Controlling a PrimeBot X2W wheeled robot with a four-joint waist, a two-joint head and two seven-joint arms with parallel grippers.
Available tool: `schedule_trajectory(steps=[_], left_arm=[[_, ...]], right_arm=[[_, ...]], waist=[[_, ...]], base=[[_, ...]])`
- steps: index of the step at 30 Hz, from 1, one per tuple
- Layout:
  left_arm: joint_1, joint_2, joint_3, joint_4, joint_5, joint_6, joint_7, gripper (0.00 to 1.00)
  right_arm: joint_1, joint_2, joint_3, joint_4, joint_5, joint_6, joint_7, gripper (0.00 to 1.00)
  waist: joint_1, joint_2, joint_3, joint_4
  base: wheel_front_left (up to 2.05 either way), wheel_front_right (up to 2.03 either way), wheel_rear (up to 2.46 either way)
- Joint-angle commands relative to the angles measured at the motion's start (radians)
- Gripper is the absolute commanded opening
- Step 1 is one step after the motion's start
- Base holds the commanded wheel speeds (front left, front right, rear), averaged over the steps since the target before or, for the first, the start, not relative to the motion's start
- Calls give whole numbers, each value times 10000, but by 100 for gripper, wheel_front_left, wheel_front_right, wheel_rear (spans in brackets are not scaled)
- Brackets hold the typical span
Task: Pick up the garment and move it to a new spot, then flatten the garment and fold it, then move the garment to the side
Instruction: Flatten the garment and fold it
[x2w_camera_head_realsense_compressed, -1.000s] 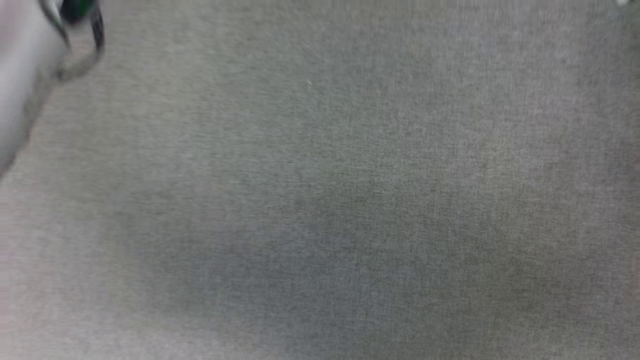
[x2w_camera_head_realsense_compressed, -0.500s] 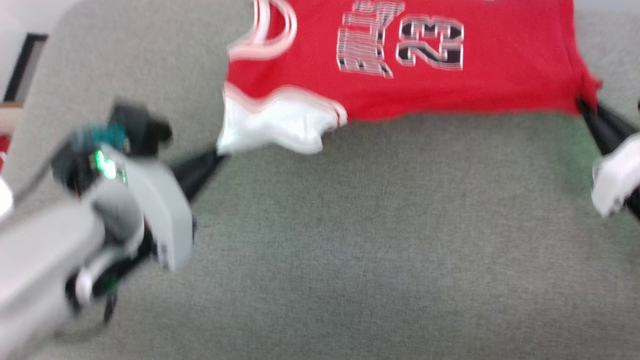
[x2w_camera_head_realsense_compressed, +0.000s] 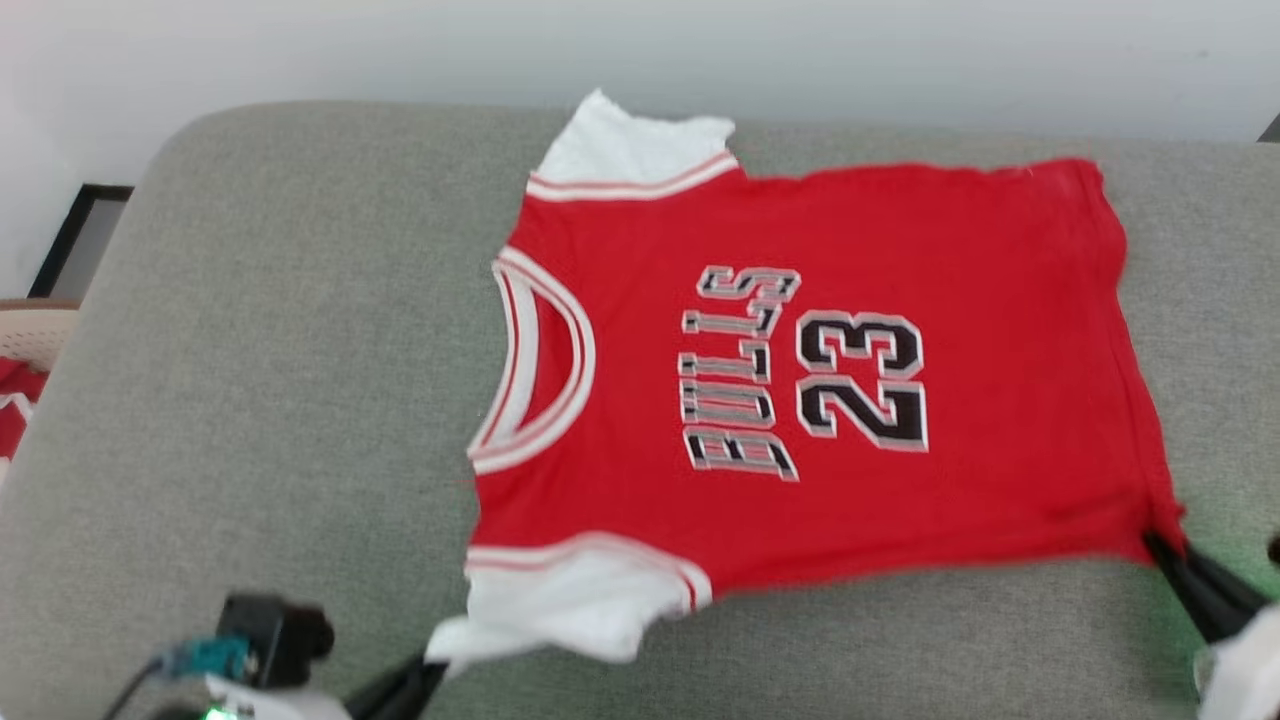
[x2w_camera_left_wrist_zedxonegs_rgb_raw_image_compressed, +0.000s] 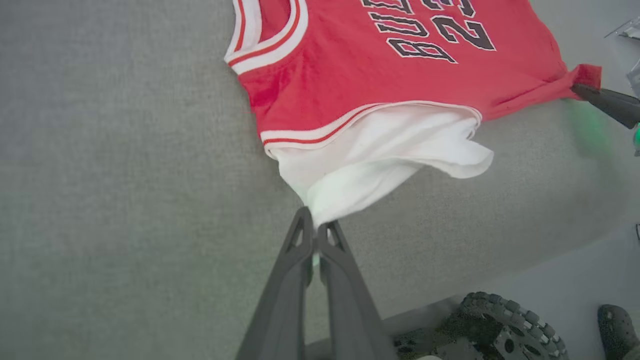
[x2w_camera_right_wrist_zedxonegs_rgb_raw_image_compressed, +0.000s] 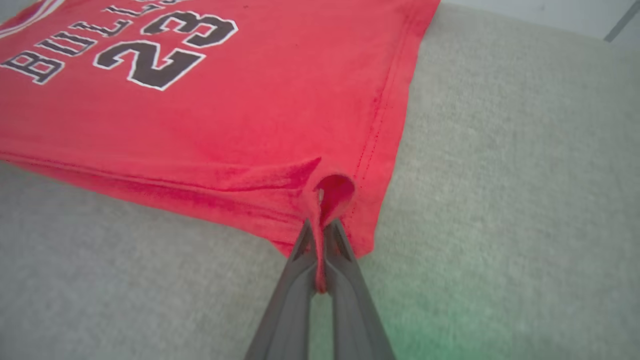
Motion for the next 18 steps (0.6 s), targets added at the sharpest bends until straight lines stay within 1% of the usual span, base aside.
schedule_trajectory(steps=[1, 4, 8, 9, 10, 15, 18], left_arm=[[529, 14, -15, -143, -239, 256, -341, 0], [1211, -80, -39, -324, -540, 582, -702, 0], [1705, -160, -40, -463, -753, 744, -908, 0], [1711, -103, -38, -484, -708, 754, -929, 0], [1711, -103, -38, -484, -708, 754, -929, 0], [1076, 353, 250, -665, -214, 858, -844, 0], [360, 734, 434, -761, 336, 836, -461, 0]], right_arm=[[784, 54, -418, -167, -20, -10, -103, 0], [1935, 228, -1084, -557, -118, -10, -158, 0], [3069, 656, -1917, -1138, -470, -10, -10, 0], [3220, 742, -2099, -1318, -616, -10, 83, 0], [3220, 742, -2099, -1318, -616, -10, 83, 0], [3355, 1052, -2820, -2452, -1145, -9, 719, 0], [3041, 1125, -3152, -3090, -1349, -9, 1237, 0]], waist=[[0, 0, -50, -5], [0, 0, -42, 13], [0, 0, 30, 22], [0, 0, 57, -3], [0, 0, 57, -3], [0, 0, 196, -217], [0, 0, 289, -372]], base=[[0, 0, 0], [0, 0, 0], [0, 0, 0], [0, 0, 0], [0, 0, 0], [0, 0, 0], [0, 0, 0]])
